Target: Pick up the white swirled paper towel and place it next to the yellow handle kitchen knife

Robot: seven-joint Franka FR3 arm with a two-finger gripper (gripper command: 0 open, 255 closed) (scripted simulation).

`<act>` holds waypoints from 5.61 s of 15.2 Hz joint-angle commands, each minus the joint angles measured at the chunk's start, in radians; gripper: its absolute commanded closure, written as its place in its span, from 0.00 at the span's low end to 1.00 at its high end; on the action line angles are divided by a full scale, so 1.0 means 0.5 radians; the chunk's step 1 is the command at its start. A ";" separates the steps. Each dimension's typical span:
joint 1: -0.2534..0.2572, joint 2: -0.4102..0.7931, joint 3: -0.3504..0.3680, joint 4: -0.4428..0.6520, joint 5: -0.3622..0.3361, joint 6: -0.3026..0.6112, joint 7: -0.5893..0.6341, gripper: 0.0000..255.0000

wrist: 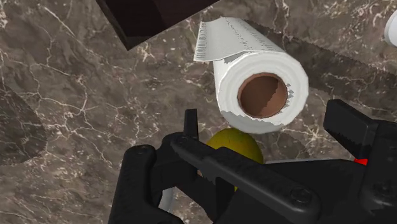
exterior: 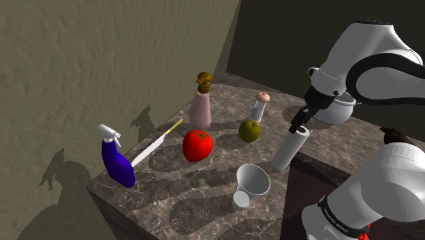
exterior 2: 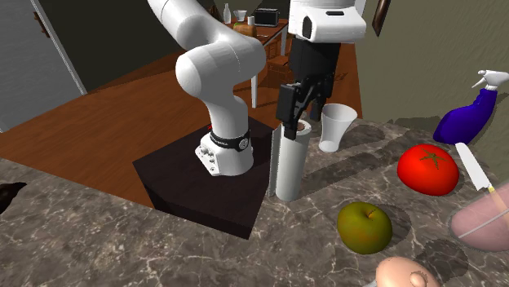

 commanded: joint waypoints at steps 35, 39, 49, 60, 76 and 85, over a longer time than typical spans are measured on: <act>0.005 -0.006 0.006 0.160 0.011 -0.155 -0.016 1.00; 0.009 0.002 0.013 0.271 0.020 -0.258 -0.021 1.00; 0.016 0.056 0.028 0.563 0.037 -0.497 -0.034 1.00; 0.021 0.157 0.041 0.911 0.050 -0.743 -0.049 1.00; 0.023 0.367 0.055 1.472 0.062 -1.092 -0.072 1.00; 0.075 0.597 0.404 1.636 0.295 -1.037 0.292 1.00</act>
